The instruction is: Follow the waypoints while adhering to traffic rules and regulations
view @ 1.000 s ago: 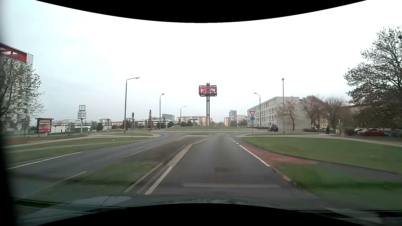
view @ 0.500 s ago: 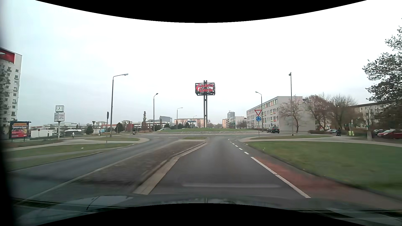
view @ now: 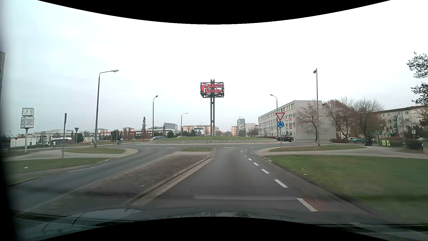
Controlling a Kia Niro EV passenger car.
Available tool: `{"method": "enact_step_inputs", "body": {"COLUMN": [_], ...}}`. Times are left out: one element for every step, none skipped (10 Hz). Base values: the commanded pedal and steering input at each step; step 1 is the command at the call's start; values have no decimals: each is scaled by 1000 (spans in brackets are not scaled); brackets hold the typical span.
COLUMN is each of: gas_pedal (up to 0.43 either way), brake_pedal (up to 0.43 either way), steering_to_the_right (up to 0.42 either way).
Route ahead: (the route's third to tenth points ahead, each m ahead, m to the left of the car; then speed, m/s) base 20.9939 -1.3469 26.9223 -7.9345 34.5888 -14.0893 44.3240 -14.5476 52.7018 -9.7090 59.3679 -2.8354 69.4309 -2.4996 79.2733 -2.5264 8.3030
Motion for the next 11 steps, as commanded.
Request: {"method": "enact_step_inputs", "body": {"gas_pedal": [0, 0, 0, 0, 0, 0, 0, 0, 0, 0, 0], "brake_pedal": [37, 43, 43, 55, 73, 91, 98, 104, 116, 134, 140], "steering_to_the_right": [37, 35, 31, 25, 17, 9, 4, 2, -1, -4, -5]}}
